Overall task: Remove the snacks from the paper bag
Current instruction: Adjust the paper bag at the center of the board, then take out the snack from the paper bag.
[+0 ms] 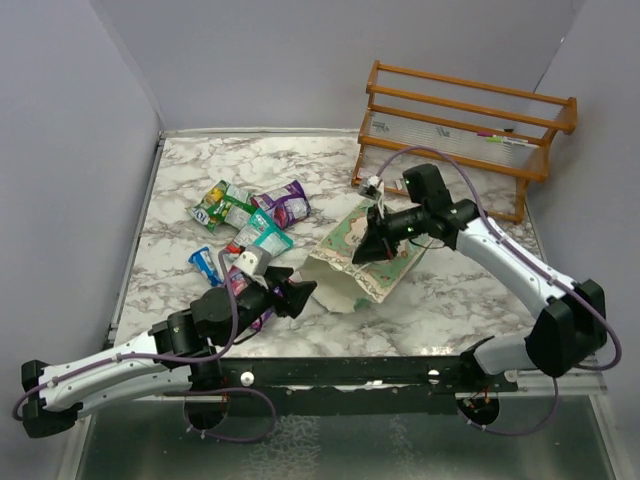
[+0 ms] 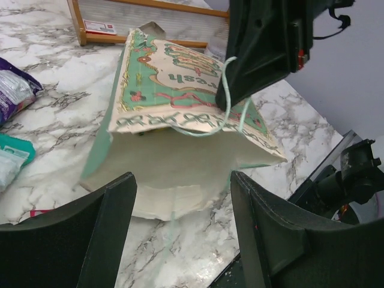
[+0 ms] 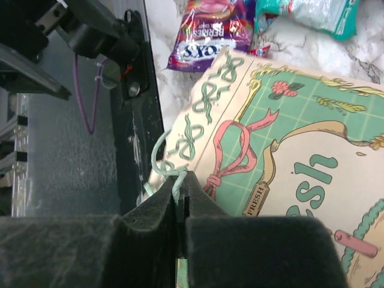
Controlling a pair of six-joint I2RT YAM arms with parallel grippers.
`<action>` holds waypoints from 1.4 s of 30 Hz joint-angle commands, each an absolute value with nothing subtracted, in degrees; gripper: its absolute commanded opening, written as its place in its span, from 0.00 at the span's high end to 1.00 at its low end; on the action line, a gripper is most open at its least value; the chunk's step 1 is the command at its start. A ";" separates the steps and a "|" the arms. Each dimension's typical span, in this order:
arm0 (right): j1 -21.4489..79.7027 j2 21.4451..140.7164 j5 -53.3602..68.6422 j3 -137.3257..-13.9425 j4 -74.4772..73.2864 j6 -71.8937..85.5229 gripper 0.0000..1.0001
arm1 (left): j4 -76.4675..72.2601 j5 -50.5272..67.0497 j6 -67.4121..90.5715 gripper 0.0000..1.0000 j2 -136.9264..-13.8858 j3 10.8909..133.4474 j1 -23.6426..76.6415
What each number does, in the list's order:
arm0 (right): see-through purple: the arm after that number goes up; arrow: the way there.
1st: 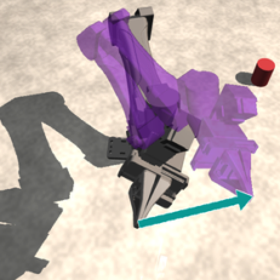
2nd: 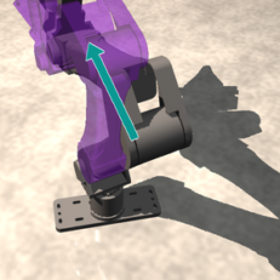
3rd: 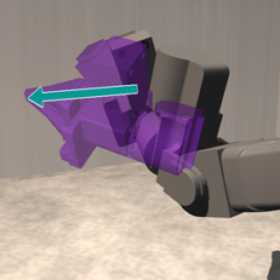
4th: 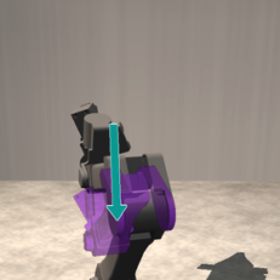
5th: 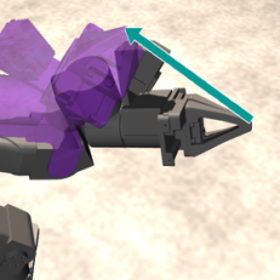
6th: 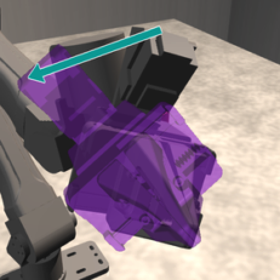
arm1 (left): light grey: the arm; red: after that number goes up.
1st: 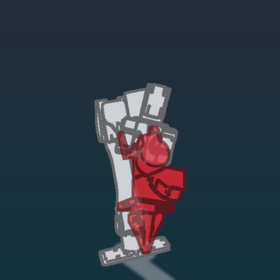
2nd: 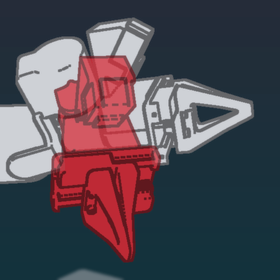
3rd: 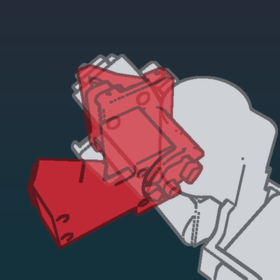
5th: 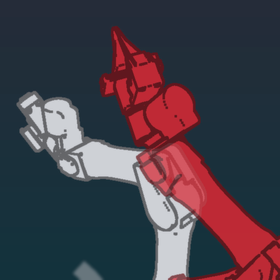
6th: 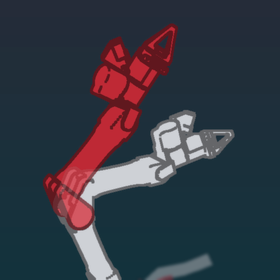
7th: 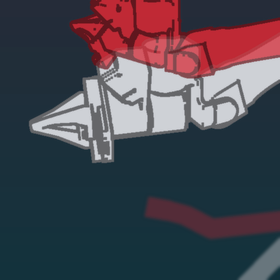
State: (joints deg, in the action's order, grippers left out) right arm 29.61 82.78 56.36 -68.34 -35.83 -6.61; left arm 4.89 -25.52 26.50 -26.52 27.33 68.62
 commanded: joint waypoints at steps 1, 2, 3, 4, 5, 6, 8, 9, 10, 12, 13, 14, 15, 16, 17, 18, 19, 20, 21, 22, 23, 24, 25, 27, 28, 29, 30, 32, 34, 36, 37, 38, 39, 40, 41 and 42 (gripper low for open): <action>28.93 73.56 55.56 -64.21 -22.77 -1.73 0.98 | -1.57 -21.66 26.56 0.34 -29.33 26.77 68.38; 28.92 73.09 54.72 -64.62 -22.89 -2.01 0.98 | -3.25 -20.19 26.35 0.34 -30.57 26.53 68.38; 28.92 72.67 53.58 -65.13 -23.76 -2.74 0.98 | -4.99 -18.65 26.36 0.34 -32.12 26.40 68.38; 28.92 72.22 52.69 -65.60 -25.04 -3.83 0.98 | -5.93 -17.65 26.45 0.34 -33.46 26.35 68.38; 28.85 71.67 51.33 -65.91 -26.55 -4.60 0.98 | -6.63 -16.94 26.78 0.34 -34.80 26.29 68.36; 28.83 70.94 48.79 -65.76 -27.15 -4.43 0.98 | -7.79 -16.17 27.13 0.34 -35.77 25.99 68.38; 28.75 69.38 45.38 -64.56 -25.37 -2.45 0.98 | -11.96 -14.23 26.90 0.34 -36.77 23.97 68.46; 28.74 68.82 44.88 -64.12 -24.31 -1.56 0.98 | -14.44 -13.41 26.97 0.35 -37.06 22.55 68.53; 28.74 68.43 44.90 -63.75 -23.01 -0.71 0.98 | -17.43 -12.62 26.63 0.37 -37.47 20.85 68.66; 28.74 68.73 44.62 -64.04 -21.94 0.12 0.98 | -21.13 -13.47 25.28 0.39 -38.59 18.44 69.63; 28.74 69.10 44.46 -64.66 -22.31 0.30 0.98 | -22.09 -14.93 23.79 0.40 -39.62 17.85 70.56; 28.74 69.51 44.46 -65.37 -22.78 0.24 0.98 | -22.65 -16.75 22.05 0.41 -40.90 17.74 71.51; 28.74 69.78 44.66 -65.91 -23.32 0.06 0.98 | -23.34 -18.33 19.59 0.41 -42.61 18.01 72.54; 28.73 69.93 44.73 -66.27 -23.54 0.01 0.98 | -23.78 -19.69 17.38 0.42 -44.77 18.60 73.34; 28.74 69.96 44.74 -66.46 -23.62 0.00 0.98 | -24.42 -20.81 15.03 0.43 -46.96 19.29 73.94; 28.74 69.89 44.80 -66.59 -23.74 -0.05 0.98 | -25.78 -21.73 12.57 0.44 -49.66 19.78 74.15; 28.74 69.75 44.95 -66.68 -23.73 -0.01 0.98 | -27.24 -22.63 11.00 0.47 -52.39 20.23 74.18; 28.74 69.64 45.12 -66.68 -23.70 0.00 0.98 | -28.95 -24.13 9.56 0.51 -55.05 20.49 74.18; 28.74 69.45 45.29 -66.67 -23.63 0.00 0.98 | -31.44 -25.14 7.75 0.55 -58.03 20.47 74.18; 28.74 69.22 45.37 -66.66 -23.44 0.09 0.98 | -34.01 -26.29 5.76 0.58 -60.77 20.54 74.18; 28.74 69.03 45.61 -66.54 -23.09 0.20 0.98 | -36.45 -27.41 3.63 0.60 -63.96 20.94 74.18; 28.74 68.80 45.72 -66.46 -22.83 0.27 0.98 | -37.66 -28.40 2.32 0.61 -66.87 21.94 74.16; 28.74 68.71 45.93 -66.51 -22.74 0.34 0.98 | -39.36 -28.83 1.02 0.63 -69.51 22.80 74.03; 28.73 68.46 46.40 -66.81 -22.82 0.41 0.98 | -43.90 -28.10 -1.88 0.65 -75.09 24.48 73.38; 28.74 68.28 46.59 -66.94 -22.77 0.39 0.98 | -45.06 -27.61 -3.05 0.66 -77.85 25.83 73.27; 28.74 68.10 46.67 -67.12 -22.78 0.44 0.98 | -46.61 -27.06 -3.92 0.67 -81.05 26.74 72.99; 28.74 67.87 46.67 -67.22 -22.71 0.55 0.98 | -48.24 -26.49 -4.73 0.67 -83.30 27.60 72.71; 28.78 67.44 47.27 -67.37 -22.27 1.00 0.98 | -50.12 -26.13 -6.49 0.67 -86.92 29.22 72.36; 28.74 67.01 48.06 -67.56 -22.13 1.37 0.98 | -51.91 -26.53 -7.58 0.68 -89.54 30.05 71.28; 28.74 66.69 48.37 -67.67 -21.95 1.36 0.98 | -56.26 -25.16 -7.83 0.69 -91.65 28.79 69.57; 28.69 66.44 48.23 -67.60 -21.79 1.08 0.98 | -59.52 -23.97 -8.08 0.69 -93.02 27.89 68.61; 28.73 66.26 48.06 -67.57 -21.70 0.95 0.98 | -62.56 -22.89 -8.71 0.69 -94.39 27.19 67.97; 28.72 66.19 47.84 -67.57 -21.70 0.76 0.98 | -65.30 -22.41 -9.48 0.69 -95.94 26.95 67.60; 28.74 66.20 47.88 -67.56 -21.70 0.68 0.98 | -66.21 -22.33 -10.42 0.69 -96.74 27.28 67.30; 28.74 66.18 48.10 -67.60 -21.83 0.48 0.98 | -67.14 -21.98 -11.14 0.69 -98.73 27.66 66.98; 28.73 66.26 48.42 -67.73 -21.99 0.37 0.98 | -68.42 -21.17 -11.83 0.69 -99.63 27.90 66.61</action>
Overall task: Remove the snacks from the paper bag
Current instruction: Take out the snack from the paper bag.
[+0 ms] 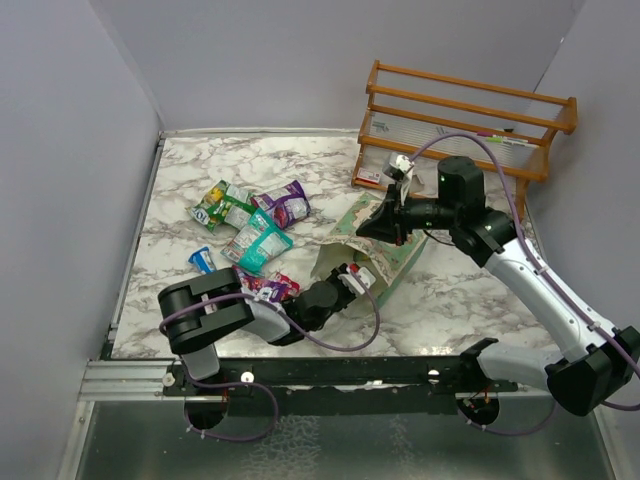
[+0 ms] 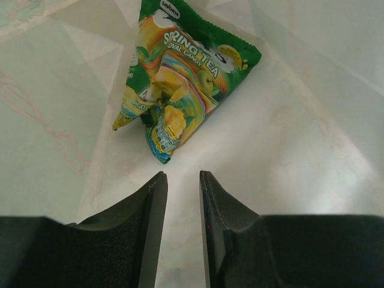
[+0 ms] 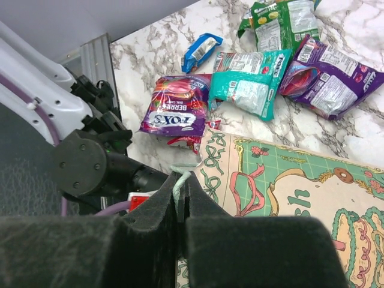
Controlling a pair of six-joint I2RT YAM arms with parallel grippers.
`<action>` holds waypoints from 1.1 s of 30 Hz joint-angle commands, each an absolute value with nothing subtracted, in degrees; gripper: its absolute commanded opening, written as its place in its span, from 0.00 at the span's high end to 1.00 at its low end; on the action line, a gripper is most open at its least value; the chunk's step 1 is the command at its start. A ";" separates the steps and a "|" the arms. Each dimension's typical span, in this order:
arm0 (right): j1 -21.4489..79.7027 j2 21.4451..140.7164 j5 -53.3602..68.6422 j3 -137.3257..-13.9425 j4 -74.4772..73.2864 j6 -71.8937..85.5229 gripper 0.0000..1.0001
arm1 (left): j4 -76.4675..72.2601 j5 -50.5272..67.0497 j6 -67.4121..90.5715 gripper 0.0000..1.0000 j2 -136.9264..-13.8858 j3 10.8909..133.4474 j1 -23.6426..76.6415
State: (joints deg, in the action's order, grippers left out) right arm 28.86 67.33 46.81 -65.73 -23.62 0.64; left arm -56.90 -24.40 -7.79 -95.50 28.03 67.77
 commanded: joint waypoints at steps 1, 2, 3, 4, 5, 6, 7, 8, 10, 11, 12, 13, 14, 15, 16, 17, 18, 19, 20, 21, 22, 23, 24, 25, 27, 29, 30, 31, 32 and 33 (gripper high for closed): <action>28.74 66.27 48.72 -67.76 -22.16 0.24 0.98 | -70.13 -20.19 -12.27 0.69 -100.41 27.98 66.24; 28.73 66.23 48.92 -67.74 -22.30 0.15 0.98 | -72.25 -19.14 -12.42 0.69 -101.21 27.96 65.87; 28.74 66.14 48.91 -67.69 -22.34 0.05 0.98 | -74.22 -17.86 -12.43 0.69 -102.04 27.91 65.26; 28.74 66.10 48.95 -67.68 -22.45 0.02 0.98 | -75.90 -16.53 -12.57 0.69 -103.08 28.17 64.69; 28.74 66.07 49.06 -67.59 -22.43 0.02 0.98 | -76.75 -15.70 -12.69 0.69 -104.24 28.66 64.14; 28.73 66.09 49.19 -67.65 -22.41 0.02 0.98 | -77.08 -15.50 -12.88 0.68 -105.37 29.44 63.52; 28.74 66.09 49.46 -67.72 -22.49 0.08 0.98 | -77.65 -15.05 -13.17 0.68 -106.50 30.17 63.07; 28.74 66.09 49.61 -67.82 -22.42 0.12 0.98 | -78.37 -14.53 -13.61 0.66 -107.56 30.75 62.45; 28.74 66.14 50.13 -67.85 -22.38 0.18 0.98 | -78.97 -13.55 -14.86 0.60 -109.74 32.33 61.74; 28.74 66.17 50.21 -67.91 -22.45 0.18 0.98 | -78.99 -13.20 -15.63 0.56 -110.76 33.20 61.64; 28.74 66.25 50.21 -68.00 -22.45 0.16 0.98 | -79.08 -13.03 -16.25 0.51 -111.87 34.05 61.47; 28.74 66.33 50.25 -68.21 -22.52 0.12 0.98 | -79.13 -13.27 -16.71 0.47 -112.89 34.90 61.15; 28.72 66.40 50.38 -68.38 -22.64 0.11 0.98 | -79.16 -13.56 -17.17 0.45 -113.96 35.61 60.91; 28.75 66.44 50.58 -68.62 -22.73 0.09 0.98 | -79.78 -13.77 -17.29 0.43 -114.78 36.14 60.51; 28.74 66.44 50.76 -68.79 -22.86 0.21 0.98 | -80.59 -13.67 -17.15 0.40 -115.71 36.45 60.08; 28.72 66.45 50.86 -69.02 -23.01 0.29 0.98 | -81.22 -13.42 -17.10 0.39 -116.61 37.06 59.63; 28.74 66.37 51.03 -69.20 -23.19 0.27 0.98 | -81.49 -13.41 -17.32 0.38 -117.56 37.72 59.19; 28.74 66.25 50.95 -69.33 -23.30 0.19 0.98 | -81.60 -13.88 -17.71 0.37 -118.70 38.52 58.67; 28.74 66.19 50.87 -69.41 -23.52 0.18 0.98 | -81.97 -14.03 -18.01 0.36 -119.87 39.24 58.26; 28.74 66.11 50.82 -69.55 -23.76 0.14 0.98 | -82.11 -13.73 -18.17 0.35 -121.01 40.03 57.67; 28.74 66.05 50.83 -69.60 -23.85 0.17 0.98 | -81.42 -13.04 -18.25 0.34 -122.35 41.29 57.13; 28.74 65.97 50.87 -69.64 -23.82 0.21 0.98 | -80.47 -12.25 -18.33 0.35 -123.52 42.51 56.69; 28.74 65.95 50.99 -69.68 -23.83 0.39 0.98 | -79.53 -11.68 -19.02 0.36 -124.57 43.87 56.49; 28.74 65.90 51.12 -69.78 -23.82 0.56 0.98 | -77.80 -11.22 -18.88 0.38 -125.37 45.43 56.30; 28.74 65.88 51.22 -69.95 -23.98 0.78 0.98 | -71.36 -10.06 -19.12 0.51 -125.86 48.50 56.16; 28.74 65.54 51.16 -70.11 -24.34 0.79 0.98 | -68.59 -9.31 -18.89 0.62 -125.01 49.37 56.16; 28.74 65.38 51.08 -70.21 -24.47 0.80 0.98 | -67.66 -9.26 -18.70 0.69 -124.49 49.53 56.10; 28.74 65.13 50.95 -70.21 -24.51 0.78 0.98 | -66.40 -9.13 -18.61 0.76 -123.93 49.61 56.01; 28.74 64.89 50.71 -70.16 -24.51 0.67 0.98 | -65.19 -9.14 -18.62 0.83 -123.33 49.55 55.99; 28.74 64.65 50.36 -70.03 -24.32 0.62 0.98 | -64.45 -9.10 -18.52 0.87 -122.49 49.15 55.99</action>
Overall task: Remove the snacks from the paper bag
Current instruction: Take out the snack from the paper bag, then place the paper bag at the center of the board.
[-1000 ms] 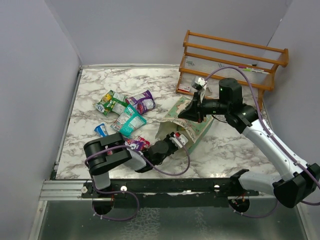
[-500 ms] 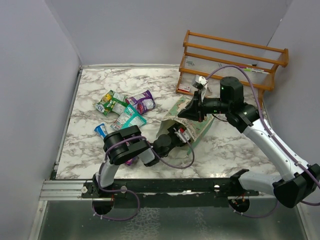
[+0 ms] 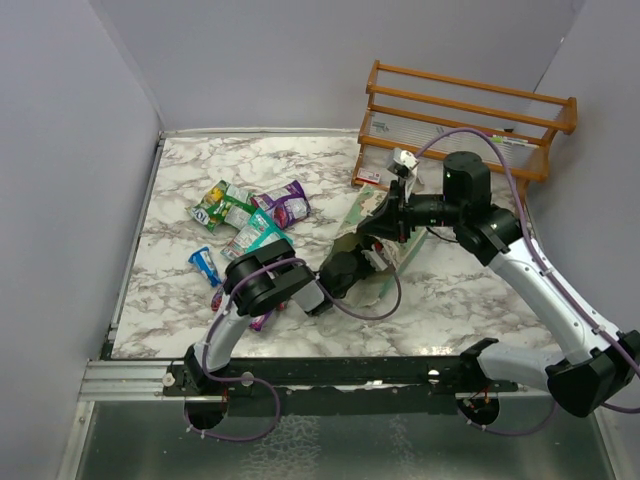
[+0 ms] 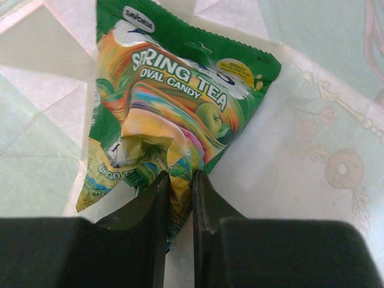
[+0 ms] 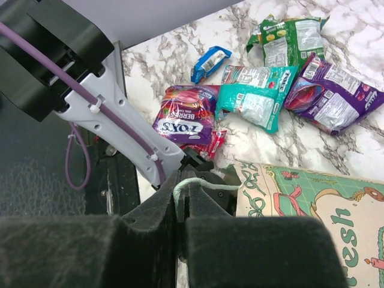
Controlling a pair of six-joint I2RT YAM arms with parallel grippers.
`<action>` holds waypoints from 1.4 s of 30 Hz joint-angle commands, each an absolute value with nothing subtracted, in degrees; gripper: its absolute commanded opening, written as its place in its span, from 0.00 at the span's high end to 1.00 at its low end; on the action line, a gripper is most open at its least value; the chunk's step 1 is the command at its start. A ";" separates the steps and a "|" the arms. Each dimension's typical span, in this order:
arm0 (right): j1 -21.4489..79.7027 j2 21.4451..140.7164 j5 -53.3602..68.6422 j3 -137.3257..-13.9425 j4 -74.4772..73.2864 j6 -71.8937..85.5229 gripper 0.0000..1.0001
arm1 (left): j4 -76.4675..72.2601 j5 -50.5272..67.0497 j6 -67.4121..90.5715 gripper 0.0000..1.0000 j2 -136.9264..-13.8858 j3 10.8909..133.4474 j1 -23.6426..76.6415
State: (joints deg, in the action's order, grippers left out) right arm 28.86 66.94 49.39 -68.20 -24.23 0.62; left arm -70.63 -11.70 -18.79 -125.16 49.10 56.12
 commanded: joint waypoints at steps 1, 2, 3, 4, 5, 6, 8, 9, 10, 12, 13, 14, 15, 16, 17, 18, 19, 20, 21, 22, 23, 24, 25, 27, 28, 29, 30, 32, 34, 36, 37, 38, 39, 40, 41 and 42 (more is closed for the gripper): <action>28.74 64.34 49.94 -69.78 -24.22 0.59 0.98 | -64.49 -8.85 -18.32 0.89 -121.20 48.23 55.99; 28.74 64.19 49.29 -69.44 -24.06 0.50 0.98 | -64.38 -8.58 -17.69 0.92 -119.62 47.38 56.05; 28.74 64.02 48.67 -69.03 -24.00 0.45 0.98 | -63.36 -8.41 -16.72 0.93 -117.72 46.58 56.14; 28.74 63.87 47.93 -68.69 -24.26 0.21 0.98 | -61.74 -8.32 -15.40 0.94 -115.35 45.92 56.20; 28.72 63.75 46.99 -68.31 -24.41 0.06 0.98 | -59.90 -8.39 -13.77 0.96 -112.85 45.38 56.31; 28.74 63.54 45.61 -68.02 -24.78 -0.04 0.98 | -57.64 -8.44 -11.72 0.99 -110.10 44.75 56.48; 28.74 62.75 40.77 -67.37 -25.06 0.25 0.98 | -52.17 -7.00 -7.57 1.00 -104.58 43.77 56.64; 28.74 62.14 38.29 -67.02 -24.94 0.61 0.98 | -48.96 -5.70 -5.61 1.00 -101.89 43.32 56.68; 28.74 61.47 36.34 -66.73 -24.75 0.85 0.98 | -46.12 -4.30 -3.83 1.00 -99.24 42.92 56.68; 28.74 60.15 33.31 -65.88 -24.09 1.27 0.98 | -42.22 -1.90 -0.60 1.00 -93.94 41.34 56.90; 28.74 59.52 32.21 -65.30 -23.78 1.47 0.99 | -41.07 -0.80 0.60 1.00 -91.68 40.26 57.06; 28.74 59.05 31.26 -64.77 -23.54 1.49 0.99 | -39.76 0.32 1.43 1.00 -89.30 39.23 57.33; 28.73 58.63 29.96 -64.25 -23.43 1.49 0.98 | -38.06 1.18 2.02 1.00 -87.20 38.50 57.65; 28.74 58.21 28.19 -63.81 -23.39 1.49 0.98 | -36.29 1.94 2.25 1.00 -84.90 37.82 58.28; 28.76 57.79 26.14 -63.17 -23.47 1.64 0.98 | -34.55 2.31 2.22 1.00 -82.80 37.27 58.84; 28.74 57.39 24.20 -62.74 -23.53 1.85 0.99 | -32.51 2.47 2.13 1.00 -80.68 36.89 59.36; 28.73 57.04 22.38 -62.55 -23.56 2.23 0.98 | -30.05 3.07 2.20 1.00 -78.50 36.69 59.79; 28.74 56.83 20.87 -62.42 -23.57 2.47 0.98 | -28.24 4.38 2.20 1.00 -76.50 36.41 59.97; 28.74 56.63 19.67 -62.33 -23.62 2.73 0.98 | -26.22 5.71 2.40 1.00 -74.33 35.98 60.22; 28.74 56.47 18.62 -62.36 -23.59 2.93 0.98 | -24.45 7.38 2.52 1.00 -72.25 35.58 60.47; 28.74 56.37 17.81 -62.40 -23.49 2.95 0.98 | -22.74 8.23 2.69 1.00 -70.18 35.14 60.81; 28.74 56.24 17.05 -62.52 -23.47 2.84 0.99 | -20.59 8.93 3.09 1.00 -67.80 35.00 61.02; 28.74 56.19 16.42 -62.56 -23.47 2.70 0.98 | -18.59 9.63 3.75 1.00 -65.48 34.91 61.08; 28.74 56.08 15.55 -62.58 -23.40 2.12 0.98 | -14.17 10.02 4.47 1.00 -60.89 35.73 61.08; 28.74 56.12 15.22 -62.58 -23.30 1.87 0.99 | -12.02 9.61 4.77 1.00 -58.87 36.27 61.07; 28.74 56.08 14.84 -62.47 -23.29 1.58 0.99 | -9.76 8.95 4.86 1.00 -56.48 36.95 61.04; 28.74 56.07 14.46 -62.42 -23.19 1.45 0.98 | -7.88 7.62 4.88 1.00 -53.37 37.57 61.05; 28.74 56.11 13.95 -62.33 -22.99 1.20 0.98 | -5.02 4.45 4.61 1.00 -48.34 38.27 61.04; 28.74 56.09 13.86 -62.25 -22.69 1.11 0.98 | -3.42 0.19 3.99 1.00 -43.80 38.68 61.04; 28.74 56.08 14.10 -62.23 -22.43 1.06 0.98 | -2.23 -6.30 3.88 1.00 -40.40 39.52 61.04; 28.74 56.09 14.30 -62.23 -22.47 1.12 0.98 | -1.98 -9.96 3.98 1.00 -39.12 39.93 61.03; 28.74 56.10 14.61 -62.23 -22.46 1.18 0.99 | -1.75 -14.74 4.49 1.00 -38.39 40.43 61.00; 28.74 56.00 15.10 -62.23 -22.57 1.17 0.98 | -1.59 -19.74 5.35 1.00 -38.06 41.03 61.00; 28.74 56.04 15.75 -62.33 -22.71 1.12 0.99 | -1.31 -25.71 6.28 1.00 -38.34 41.45 60.97; 28.74 55.96 16.53 -62.40 -22.87 0.98 0.99 | -0.88 -32.12 7.34 1.00 -39.08 42.02 60.98; 28.74 55.92 17.86 -62.40 -23.07 0.58 0.99 | 0.20 -38.28 8.23 1.00 -40.72 42.70 60.99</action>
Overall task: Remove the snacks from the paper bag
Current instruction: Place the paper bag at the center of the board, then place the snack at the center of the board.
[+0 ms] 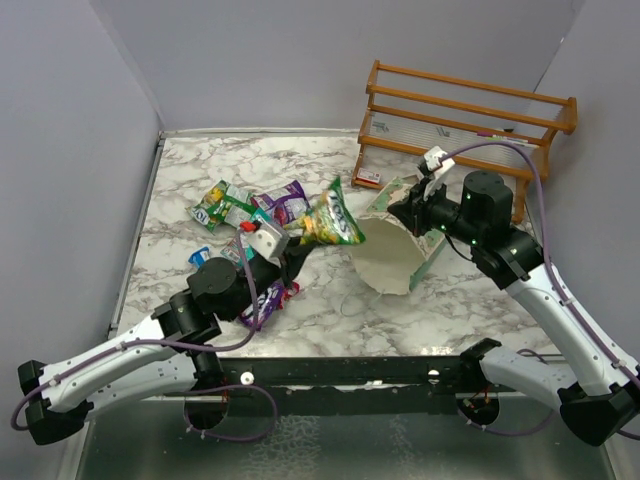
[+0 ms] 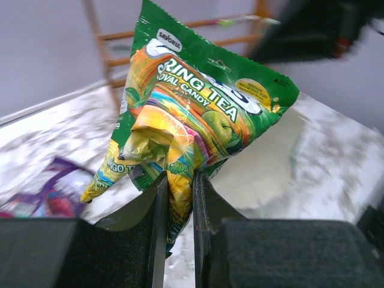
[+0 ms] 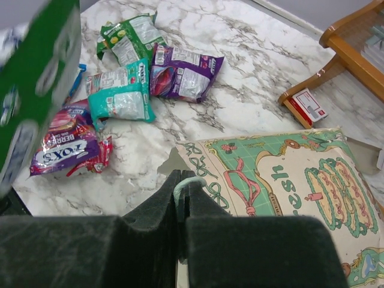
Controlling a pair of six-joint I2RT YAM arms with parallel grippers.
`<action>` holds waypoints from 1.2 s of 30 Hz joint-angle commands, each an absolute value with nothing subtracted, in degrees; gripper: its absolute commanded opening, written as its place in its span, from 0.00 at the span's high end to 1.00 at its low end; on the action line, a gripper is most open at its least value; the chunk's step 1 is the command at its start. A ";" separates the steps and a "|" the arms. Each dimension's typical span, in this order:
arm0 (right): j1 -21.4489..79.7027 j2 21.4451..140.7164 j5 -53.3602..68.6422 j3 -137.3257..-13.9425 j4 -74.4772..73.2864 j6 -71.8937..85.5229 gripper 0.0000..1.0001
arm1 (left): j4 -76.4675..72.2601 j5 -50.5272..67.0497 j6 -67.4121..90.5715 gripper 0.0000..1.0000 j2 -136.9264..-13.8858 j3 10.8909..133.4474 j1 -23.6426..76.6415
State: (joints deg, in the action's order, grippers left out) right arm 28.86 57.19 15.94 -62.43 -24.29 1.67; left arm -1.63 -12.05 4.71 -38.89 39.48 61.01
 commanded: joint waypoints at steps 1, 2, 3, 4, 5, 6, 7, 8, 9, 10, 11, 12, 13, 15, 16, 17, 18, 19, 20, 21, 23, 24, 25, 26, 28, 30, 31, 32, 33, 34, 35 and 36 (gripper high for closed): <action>28.74 55.85 19.42 -62.57 -23.23 0.20 0.98 | 1.45 -44.28 9.03 1.00 -42.74 43.39 60.92; 28.78 55.88 21.38 -62.79 -23.49 -0.08 0.99 | 2.81 -48.71 9.88 1.00 -45.04 44.12 60.62; 28.74 56.01 23.28 -63.15 -23.73 -0.16 0.99 | 5.09 -52.06 11.68 1.00 -47.48 45.20 59.91; 28.74 56.10 25.42 -63.78 -24.06 -0.15 0.98 | 7.29 -53.35 14.18 1.00 -49.68 46.20 58.43; 28.74 56.28 28.28 -64.38 -24.24 0.01 0.98 | 8.98 -52.87 16.62 1.00 -51.67 46.77 55.80; 28.81 56.65 31.29 -65.12 -24.49 0.43 0.99 | 10.06 -50.85 18.68 1.00 -53.27 46.95 53.74; 28.75 57.21 34.50 -66.07 -24.78 1.13 0.98 | 10.53 -49.17 20.82 1.00 -54.24 46.52 51.37; 28.74 57.67 38.07 -67.26 -24.73 2.61 0.98 | 10.51 -47.52 22.58 1.00 -54.90 45.72 49.29; 28.74 58.15 41.18 -68.06 -24.10 4.51 0.98 | 10.40 -45.95 24.16 1.00 -55.24 44.49 47.15; 28.74 58.59 44.70 -68.75 -22.26 7.02 0.98 | 10.22 -44.53 25.65 1.00 -55.35 43.07 44.92; 28.74 58.92 48.30 -69.15 -19.70 10.36 0.98 | 10.13 -42.86 27.40 1.00 -55.38 41.86 43.07; 28.74 58.82 51.25 -69.31 -16.40 13.64 0.98 | 10.15 -41.26 28.56 1.00 -55.32 40.64 41.11; 28.74 58.66 53.38 -69.37 -12.88 16.75 0.98 | 10.38 -39.83 29.71 1.00 -54.96 39.53 39.49; 28.74 57.91 50.87 -70.83 -12.23 18.69 0.98 | 11.19 -37.99 31.47 1.00 -53.97 37.81 37.34; 28.70 57.48 45.66 -72.07 -14.47 18.00 0.98 | 11.76 -37.94 32.15 1.00 -53.26 37.19 36.93; 28.73 57.08 39.87 -72.41 -16.14 17.15 0.98 | 12.13 -38.07 32.51 1.00 -52.57 36.52 36.72; 28.74 56.55 33.72 -71.94 -17.17 16.45 0.98 | 12.43 -38.18 32.92 1.00 -51.81 35.79 36.66; 28.74 56.25 26.56 -70.88 -17.79 16.27 0.98 | 12.62 -38.23 33.36 1.00 -51.14 35.13 36.65; 28.73 56.10 23.54 -69.69 -18.33 15.73 0.98 | 12.84 -38.12 33.93 1.00 -50.48 34.55 36.65; 28.74 56.20 18.86 -68.11 -18.30 15.22 0.98 | 13.03 -37.74 34.38 1.00 -49.86 34.06 36.65; 28.64 56.72 13.09 -65.28 -18.90 13.41 0.98 | 12.96 -36.78 35.11 1.00 -48.99 33.15 36.61; 28.54 56.91 11.17 -63.95 -18.95 12.90 0.98 | 12.90 -36.30 35.45 1.00 -48.71 32.68 36.57; 28.12 56.90 10.22 -62.89 -18.98 12.09 0.98 | 12.73 -35.89 35.60 1.00 -48.55 32.37 36.56; 27.74 56.72 9.42 -62.01 -18.83 11.08 0.98 | 12.62 -35.52 35.78 1.00 -48.61 32.16 36.56; 26.76 55.54 7.81 -59.33 -17.04 9.07 0.98 | 12.40 -34.98 36.09 1.00 -48.91 31.75 36.56; 25.09 55.07 6.11 -57.70 -16.78 8.03 0.98 | 11.54 -34.25 36.12 1.00 -49.41 31.39 36.56; 23.77 55.03 6.44 -57.51 -17.28 7.89 0.98 | 11.04 -33.76 36.12 1.00 -49.71 31.37 36.56; 22.20 54.83 7.17 -57.48 -17.72 7.91 0.98 | 10.88 -33.53 36.05 1.00 -50.08 31.42 36.56; 20.89 54.56 7.32 -57.48 -18.23 7.87 0.98 | 11.01 -33.42 36.04 1.00 -50.46 31.63 36.56; 20.09 54.12 6.73 -57.50 -18.66 7.86 0.98 | 11.11 -33.40 36.04 1.00 -50.67 31.80 36.57; 19.76 53.39 5.64 -57.55 -19.02 7.57 0.98 | 11.24 -33.46 35.97 1.00 -50.78 31.89 36.56; 19.70 52.87 4.53 -57.70 -19.51 7.17 0.98 | 11.25 -33.60 36.03 1.00 -50.80 31.83 36.56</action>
